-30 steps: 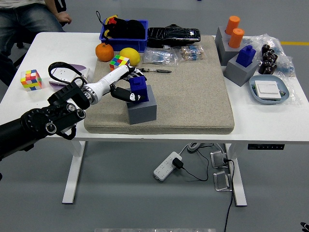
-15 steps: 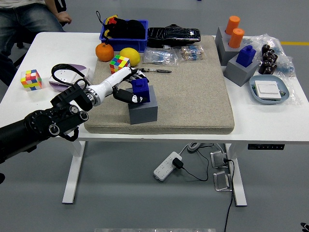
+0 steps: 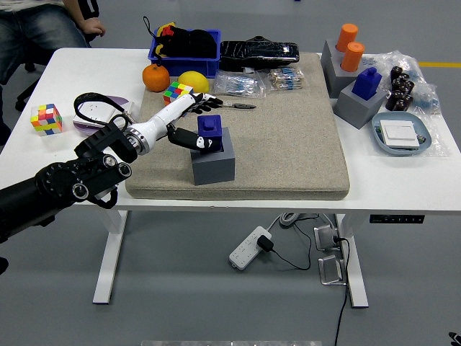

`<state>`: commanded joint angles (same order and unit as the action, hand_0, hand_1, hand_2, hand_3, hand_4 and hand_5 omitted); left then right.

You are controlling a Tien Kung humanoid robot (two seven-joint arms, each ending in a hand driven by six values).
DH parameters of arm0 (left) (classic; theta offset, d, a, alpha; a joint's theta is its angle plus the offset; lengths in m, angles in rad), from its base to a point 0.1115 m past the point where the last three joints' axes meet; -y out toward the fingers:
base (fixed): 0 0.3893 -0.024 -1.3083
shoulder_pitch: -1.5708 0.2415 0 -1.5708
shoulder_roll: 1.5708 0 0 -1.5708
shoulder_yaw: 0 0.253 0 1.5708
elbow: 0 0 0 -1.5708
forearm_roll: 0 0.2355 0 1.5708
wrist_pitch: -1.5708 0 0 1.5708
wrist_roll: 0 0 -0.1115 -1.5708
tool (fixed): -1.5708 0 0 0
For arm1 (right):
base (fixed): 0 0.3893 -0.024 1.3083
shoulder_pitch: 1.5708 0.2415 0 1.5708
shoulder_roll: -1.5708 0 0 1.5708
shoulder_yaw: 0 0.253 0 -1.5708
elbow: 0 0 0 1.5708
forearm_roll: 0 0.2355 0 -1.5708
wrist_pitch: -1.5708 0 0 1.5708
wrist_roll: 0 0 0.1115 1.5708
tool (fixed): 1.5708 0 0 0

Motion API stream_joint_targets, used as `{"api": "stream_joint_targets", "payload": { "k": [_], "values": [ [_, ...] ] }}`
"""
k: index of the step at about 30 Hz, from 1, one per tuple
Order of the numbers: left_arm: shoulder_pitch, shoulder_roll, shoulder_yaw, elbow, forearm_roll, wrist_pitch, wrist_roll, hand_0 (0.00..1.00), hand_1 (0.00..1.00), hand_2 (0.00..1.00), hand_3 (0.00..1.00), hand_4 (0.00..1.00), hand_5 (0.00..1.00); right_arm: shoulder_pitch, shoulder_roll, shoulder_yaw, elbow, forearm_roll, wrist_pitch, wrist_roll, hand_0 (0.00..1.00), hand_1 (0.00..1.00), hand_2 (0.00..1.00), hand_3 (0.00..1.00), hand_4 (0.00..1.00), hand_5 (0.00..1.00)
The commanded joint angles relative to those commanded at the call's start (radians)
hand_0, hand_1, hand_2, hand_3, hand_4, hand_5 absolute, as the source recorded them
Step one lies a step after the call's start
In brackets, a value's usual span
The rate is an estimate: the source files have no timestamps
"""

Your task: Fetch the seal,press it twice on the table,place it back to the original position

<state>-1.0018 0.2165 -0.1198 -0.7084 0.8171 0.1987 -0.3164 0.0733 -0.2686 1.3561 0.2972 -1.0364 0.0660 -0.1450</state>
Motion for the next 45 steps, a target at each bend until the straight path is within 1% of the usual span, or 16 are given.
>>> {"api": "stream_joint_targets", "payload": {
  "k": [5, 6, 17, 18, 23, 24, 29, 30, 41, 42, 45],
  "values": [
    [-0.001, 0.001, -0.004, -0.002, 0.000, -0.004, 0.003, 0.815, 0.846, 0.839, 0.828, 0.938, 0.002, 0.001, 0.000, 0.002, 0.001, 0.000, -0.001, 0.001, 0.802, 0.704, 0.669, 0.675, 0.718, 0.493],
    [-0.002, 0.001, -0.004, -0.002, 0.000, -0.004, 0.003, 0.821, 0.840, 0.826, 0.814, 0.956, 0.002, 0.001, 0.001, 0.002, 0.001, 0.000, -0.001, 0.001, 0.801, 0.703, 0.669, 0.675, 0.718, 0.493],
    [0.000, 0.002, -0.005, -0.002, -0.008, -0.008, 0.004, 0.819, 0.833, 0.813, 0.802, 0.958, 0.002, 0.002, 0.001, 0.006, 0.001, 0.001, -0.010, 0.009, 0.802, 0.703, 0.669, 0.675, 0.718, 0.493],
    [0.001, 0.002, -0.005, -0.002, -0.013, -0.010, 0.002, 0.707, 0.594, 0.528, 0.692, 0.925, 0.002, 0.002, 0.001, 0.006, 0.001, 0.001, -0.010, 0.010, 0.801, 0.703, 0.668, 0.671, 0.718, 0.493],
    [-0.001, 0.004, -0.004, -0.006, -0.037, -0.017, -0.012, 0.707, 0.594, 0.528, 0.692, 0.925, 0.002, 0.002, 0.003, 0.007, 0.000, 0.001, -0.010, 0.011, 0.801, 0.703, 0.668, 0.671, 0.718, 0.493],
    [-0.001, 0.004, -0.005, -0.007, -0.040, -0.019, -0.014, 0.635, 0.456, 0.435, 0.594, 0.872, 0.002, 0.002, 0.003, 0.006, 0.000, 0.001, -0.011, 0.012, 0.801, 0.702, 0.668, 0.671, 0.718, 0.493],
    [-0.001, 0.004, -0.008, -0.009, -0.047, -0.022, -0.019, 0.635, 0.456, 0.435, 0.594, 0.872, 0.002, 0.002, 0.002, 0.005, 0.001, 0.003, -0.015, 0.015, 0.801, 0.702, 0.668, 0.671, 0.718, 0.493],
    [-0.002, 0.005, -0.009, -0.009, -0.048, -0.022, -0.019, 0.596, 0.414, 0.408, 0.568, 0.864, 0.002, 0.003, 0.001, 0.005, 0.001, 0.003, -0.016, 0.015, 0.801, 0.703, 0.666, 0.670, 0.718, 0.495],
    [-0.003, 0.003, -0.011, -0.008, -0.045, -0.026, -0.011, 0.591, 0.408, 0.406, 0.568, 0.867, 0.002, 0.003, 0.002, 0.007, 0.001, 0.004, -0.018, 0.018, 0.799, 0.700, 0.666, 0.668, 0.716, 0.494],
    [-0.003, 0.003, -0.011, -0.007, -0.044, -0.026, -0.011, 0.661, 0.536, 0.459, 0.601, 0.895, 0.002, 0.003, 0.002, 0.007, 0.001, 0.004, -0.018, 0.018, 0.799, 0.700, 0.661, 0.666, 0.715, 0.494],
    [-0.001, 0.002, -0.014, -0.005, -0.038, -0.034, -0.004, 0.661, 0.536, 0.459, 0.601, 0.895, 0.002, 0.003, 0.003, 0.006, 0.001, 0.004, -0.019, 0.018, 0.799, 0.700, 0.661, 0.666, 0.715, 0.494]
  ]
}}
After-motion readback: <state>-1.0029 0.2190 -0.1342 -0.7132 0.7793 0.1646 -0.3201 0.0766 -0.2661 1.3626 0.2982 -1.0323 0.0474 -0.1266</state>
